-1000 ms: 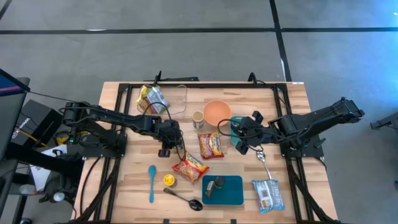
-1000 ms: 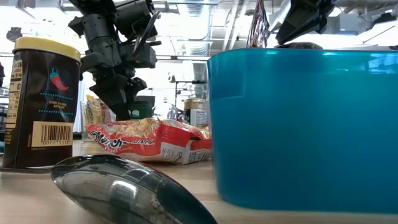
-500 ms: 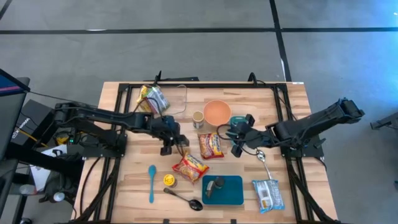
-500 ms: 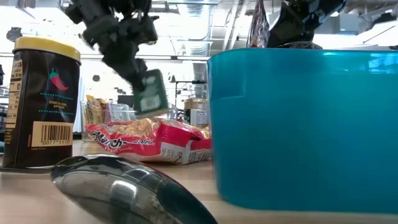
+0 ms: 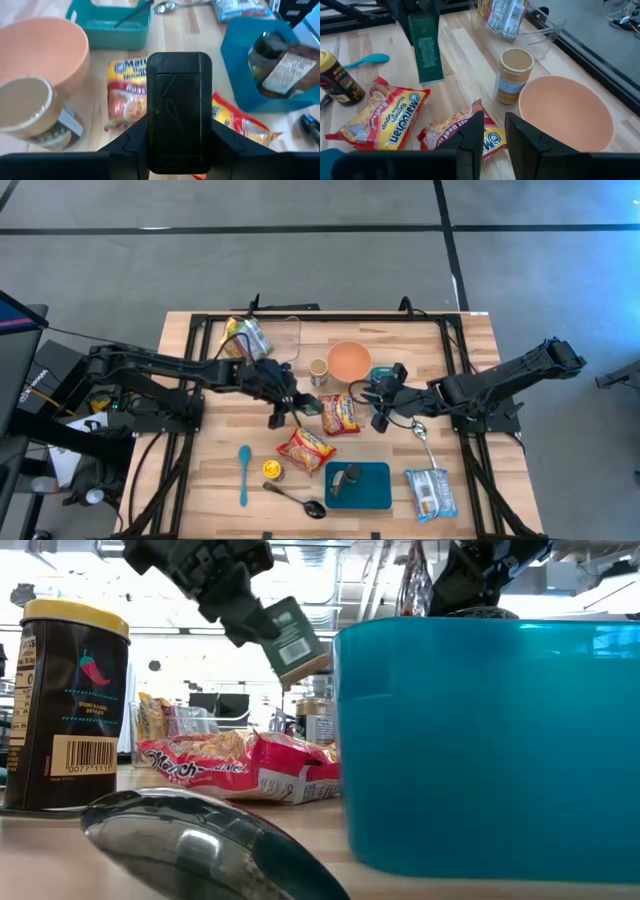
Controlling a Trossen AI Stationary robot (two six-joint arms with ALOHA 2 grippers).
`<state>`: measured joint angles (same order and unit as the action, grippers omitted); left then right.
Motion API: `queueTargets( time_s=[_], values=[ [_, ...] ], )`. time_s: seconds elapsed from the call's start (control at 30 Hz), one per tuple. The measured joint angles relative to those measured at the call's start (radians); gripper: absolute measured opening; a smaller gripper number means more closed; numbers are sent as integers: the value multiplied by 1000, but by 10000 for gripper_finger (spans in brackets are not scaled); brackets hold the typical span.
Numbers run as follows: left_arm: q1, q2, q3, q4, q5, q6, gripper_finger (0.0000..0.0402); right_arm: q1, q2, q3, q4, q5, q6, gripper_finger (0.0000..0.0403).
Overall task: Pick & Place Food Item
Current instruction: Put the black seasoning can into the blue bin
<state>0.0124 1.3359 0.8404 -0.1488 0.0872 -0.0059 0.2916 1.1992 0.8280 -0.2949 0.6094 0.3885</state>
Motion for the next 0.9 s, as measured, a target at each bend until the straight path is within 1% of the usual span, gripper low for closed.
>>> queueTargets(
  time_s=[0.2, 0.3, 0.5, 0.63, 0.73, 0.9],
  values=[
    [0, 47, 65, -11, 0, 1, 121, -13, 0, 0, 15, 4, -7, 72],
    [0, 89, 96, -13, 0, 28, 124, -25, 0, 0, 15, 1, -7, 72],
    [0, 179, 183, -46, 16, 35, 120, -40, 0, 0, 12, -11, -14, 72],
    [0, 231, 241, -67, 16, 37, 125, -40, 0, 0, 16, -72, -50, 72],
    [0, 264, 279, -94, 16, 74, 121, -40, 0, 0, 23, -113, -68, 72],
    [0, 302, 315, -106, 16, 77, 125, -40, 0, 0, 46, -182, -85, 72]
  ],
)
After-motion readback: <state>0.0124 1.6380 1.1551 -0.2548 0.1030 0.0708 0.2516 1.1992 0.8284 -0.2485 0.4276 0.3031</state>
